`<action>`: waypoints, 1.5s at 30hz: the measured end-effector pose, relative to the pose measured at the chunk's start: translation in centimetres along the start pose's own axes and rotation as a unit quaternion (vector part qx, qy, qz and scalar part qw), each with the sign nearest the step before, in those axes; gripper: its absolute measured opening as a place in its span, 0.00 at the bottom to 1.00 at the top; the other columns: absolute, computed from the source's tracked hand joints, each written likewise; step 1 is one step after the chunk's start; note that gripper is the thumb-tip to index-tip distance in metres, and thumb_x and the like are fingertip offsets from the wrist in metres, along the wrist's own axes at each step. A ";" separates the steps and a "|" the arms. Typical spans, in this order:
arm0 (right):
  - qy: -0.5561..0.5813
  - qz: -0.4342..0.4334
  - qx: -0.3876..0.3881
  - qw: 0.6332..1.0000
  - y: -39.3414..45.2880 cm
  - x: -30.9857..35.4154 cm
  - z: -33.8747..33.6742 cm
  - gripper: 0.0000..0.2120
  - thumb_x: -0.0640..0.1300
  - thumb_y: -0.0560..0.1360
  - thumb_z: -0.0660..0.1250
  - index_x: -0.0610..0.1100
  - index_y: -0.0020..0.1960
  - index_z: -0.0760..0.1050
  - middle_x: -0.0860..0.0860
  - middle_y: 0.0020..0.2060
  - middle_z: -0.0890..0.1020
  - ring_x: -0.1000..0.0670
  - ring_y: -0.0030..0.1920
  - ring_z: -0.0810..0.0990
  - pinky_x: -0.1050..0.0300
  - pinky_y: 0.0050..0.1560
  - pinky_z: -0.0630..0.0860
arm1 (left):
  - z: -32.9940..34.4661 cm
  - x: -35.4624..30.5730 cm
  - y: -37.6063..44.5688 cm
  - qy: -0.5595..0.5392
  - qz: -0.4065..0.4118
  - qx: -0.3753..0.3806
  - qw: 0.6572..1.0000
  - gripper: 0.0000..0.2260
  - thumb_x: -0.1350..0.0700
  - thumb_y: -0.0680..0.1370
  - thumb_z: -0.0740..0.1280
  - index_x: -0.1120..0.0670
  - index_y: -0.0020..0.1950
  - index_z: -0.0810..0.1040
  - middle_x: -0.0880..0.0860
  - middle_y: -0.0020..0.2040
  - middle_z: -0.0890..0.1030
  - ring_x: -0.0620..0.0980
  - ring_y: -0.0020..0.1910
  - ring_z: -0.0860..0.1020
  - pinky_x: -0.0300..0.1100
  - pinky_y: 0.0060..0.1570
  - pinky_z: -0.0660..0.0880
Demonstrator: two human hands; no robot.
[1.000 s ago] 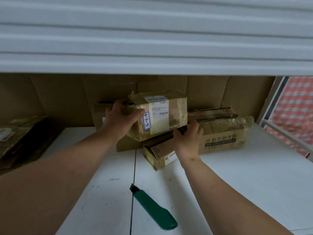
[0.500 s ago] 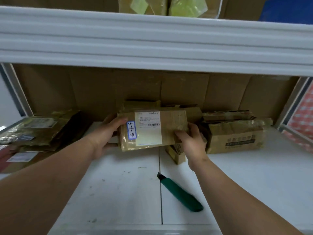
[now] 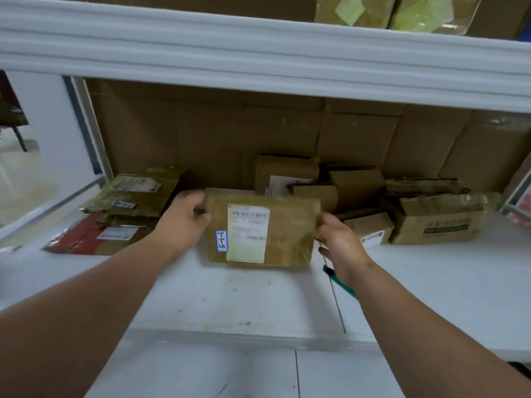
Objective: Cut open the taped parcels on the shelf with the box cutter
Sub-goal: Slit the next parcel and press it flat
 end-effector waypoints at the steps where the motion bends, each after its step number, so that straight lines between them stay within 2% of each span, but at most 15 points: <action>1: 0.024 0.029 -0.006 0.999 -0.3 -0.2 0.4 0.14 0.41 0.78 0.58 0.54 0.54 0.79 0.53 0.57 0.80 0.48 0.63 0.75 0.46 0.66 0.69 | -0.1 0.6 -0.7 0.049 0.038 0.022 0.998 0.10 0.66 0.77 0.65 0.52 0.51 0.79 0.53 0.55 0.76 0.54 0.57 0.75 0.42 0.56 0.69; 6: 0.087 0.093 -0.004 0.992 -1.1 -0.2 1.5 0.16 0.42 0.80 0.54 0.40 0.57 0.79 0.48 0.63 0.78 0.43 0.67 0.73 0.40 0.72 0.65 | -1.4 1.2 -3.7 0.086 -0.055 0.166 0.981 0.14 0.58 0.81 0.58 0.48 0.56 0.83 0.47 0.55 0.81 0.44 0.51 0.77 0.37 0.48 0.71; 8: 0.091 0.095 0.016 0.991 -1.3 0.1 1.3 0.21 0.46 0.79 0.53 0.36 0.55 0.81 0.51 0.63 0.79 0.44 0.68 0.70 0.41 0.71 0.63 | -2.5 0.5 -3.8 -0.006 -0.117 0.244 0.963 0.16 0.46 0.81 0.57 0.47 0.57 0.84 0.45 0.61 0.79 0.45 0.60 0.74 0.44 0.63 0.67; 10: 0.089 0.109 0.044 0.989 -1.3 0.4 1.0 0.27 0.55 0.80 0.52 0.38 0.58 0.82 0.53 0.66 0.77 0.45 0.72 0.66 0.39 0.73 0.60 | -3.2 0.0 -3.8 -0.070 -0.168 0.277 0.943 0.28 0.34 0.80 0.50 0.47 0.55 0.85 0.43 0.64 0.77 0.46 0.64 0.72 0.50 0.72 0.59; 13: 0.013 0.125 0.027 0.992 -1.5 0.9 1.2 0.27 0.66 0.77 0.59 0.47 0.62 0.80 0.52 0.71 0.71 0.44 0.72 0.66 0.41 0.71 0.63 | -2.4 -0.6 -3.3 0.016 -0.148 0.248 0.957 0.23 0.37 0.81 0.56 0.49 0.56 0.84 0.48 0.65 0.76 0.48 0.62 0.72 0.47 0.65 0.65; 15: -0.061 0.103 0.002 0.993 -1.4 1.1 1.8 0.18 0.61 0.76 0.66 0.51 0.60 0.77 0.52 0.67 0.74 0.47 0.62 0.73 0.47 0.62 0.69 | -1.0 -0.8 -2.8 0.156 -0.075 0.247 0.953 0.14 0.44 0.79 0.65 0.49 0.59 0.81 0.49 0.66 0.73 0.49 0.62 0.72 0.46 0.62 0.70; 18: -0.250 0.038 0.006 0.967 -1.0 1.8 3.0 0.19 0.50 0.76 0.70 0.49 0.65 0.73 0.49 0.64 0.74 0.51 0.55 0.74 0.60 0.47 0.71 | 0.9 -0.6 -2.9 0.289 -0.041 0.275 0.916 0.26 0.47 0.75 0.65 0.42 0.73 0.67 0.47 0.69 0.61 0.52 0.67 0.60 0.49 0.66 0.66; 21: -0.412 0.034 0.021 0.910 -0.5 2.6 4.1 0.24 0.51 0.75 0.69 0.47 0.69 0.70 0.48 0.64 0.66 0.49 0.54 0.73 0.57 0.48 0.72 | 1.5 -0.5 -2.9 0.371 0.001 0.274 0.887 0.31 0.41 0.72 0.65 0.41 0.74 0.62 0.47 0.70 0.58 0.54 0.67 0.57 0.51 0.68 0.62; 23: -0.471 0.029 0.011 0.882 -0.1 2.8 4.8 0.18 0.52 0.76 0.65 0.47 0.63 0.71 0.48 0.60 0.65 0.51 0.46 0.72 0.58 0.43 0.71 | 1.7 -0.6 -2.6 0.357 -0.011 0.280 0.891 0.29 0.40 0.73 0.62 0.40 0.75 0.63 0.47 0.71 0.58 0.53 0.68 0.56 0.51 0.69 0.62; 26: -0.500 0.020 -0.023 0.866 0.9 2.8 5.7 0.16 0.55 0.77 0.59 0.45 0.55 0.75 0.46 0.58 0.70 0.52 0.42 0.69 0.57 0.34 0.65 | 1.2 -1.4 -1.8 0.276 -0.062 0.256 0.924 0.17 0.43 0.79 0.56 0.45 0.65 0.75 0.50 0.69 0.65 0.53 0.66 0.64 0.49 0.64 0.67; 29: -0.512 0.043 -0.054 0.856 1.6 2.4 6.4 0.21 0.61 0.74 0.64 0.44 0.55 0.72 0.47 0.54 0.63 0.50 0.39 0.71 0.57 0.35 0.67 | 1.2 -1.8 -0.8 0.305 -0.064 0.197 0.930 0.19 0.42 0.81 0.57 0.50 0.64 0.76 0.53 0.66 0.67 0.51 0.56 0.74 0.45 0.56 0.73; 35: -0.490 0.071 -0.079 0.865 3.2 2.0 7.1 0.40 0.63 0.65 0.76 0.44 0.66 0.64 0.47 0.49 0.58 0.45 0.50 0.72 0.53 0.43 0.72 | 3.0 -1.1 0.4 0.296 -0.108 0.139 0.939 0.27 0.45 0.79 0.62 0.50 0.76 0.62 0.56 0.70 0.61 0.59 0.66 0.69 0.48 0.61 0.71; 38: -0.481 0.087 -0.076 0.869 3.5 2.1 7.2 0.45 0.58 0.63 0.79 0.44 0.69 0.60 0.46 0.49 0.57 0.40 0.59 0.73 0.50 0.48 0.75 | 3.3 -0.8 0.9 0.299 -0.114 0.139 0.937 0.39 0.42 0.76 0.67 0.47 0.80 0.48 0.56 0.75 0.56 0.61 0.70 0.66 0.51 0.63 0.71; 42: -0.507 0.070 -0.092 0.854 3.3 1.3 7.4 0.38 0.47 0.68 0.77 0.47 0.70 0.59 0.47 0.49 0.56 0.45 0.46 0.68 0.54 0.41 0.71 | 3.8 -0.5 1.1 0.340 -0.115 0.159 0.920 0.50 0.35 0.70 0.71 0.45 0.79 0.40 0.53 0.79 0.48 0.61 0.73 0.63 0.53 0.66 0.71; 45: -0.509 0.047 -0.090 0.855 3.3 1.0 7.1 0.33 0.48 0.68 0.77 0.46 0.66 0.62 0.47 0.49 0.56 0.46 0.43 0.67 0.55 0.38 0.70 | 4.2 -0.4 1.3 0.348 -0.124 0.150 0.917 0.52 0.34 0.69 0.72 0.45 0.79 0.41 0.53 0.79 0.47 0.60 0.72 0.64 0.53 0.64 0.72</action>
Point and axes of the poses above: each hand's wrist, its own y-axis towards the middle knuckle, its own z-axis out of the palm, x = y × z, the point moved 1 cm from there along y, towards the middle knuckle
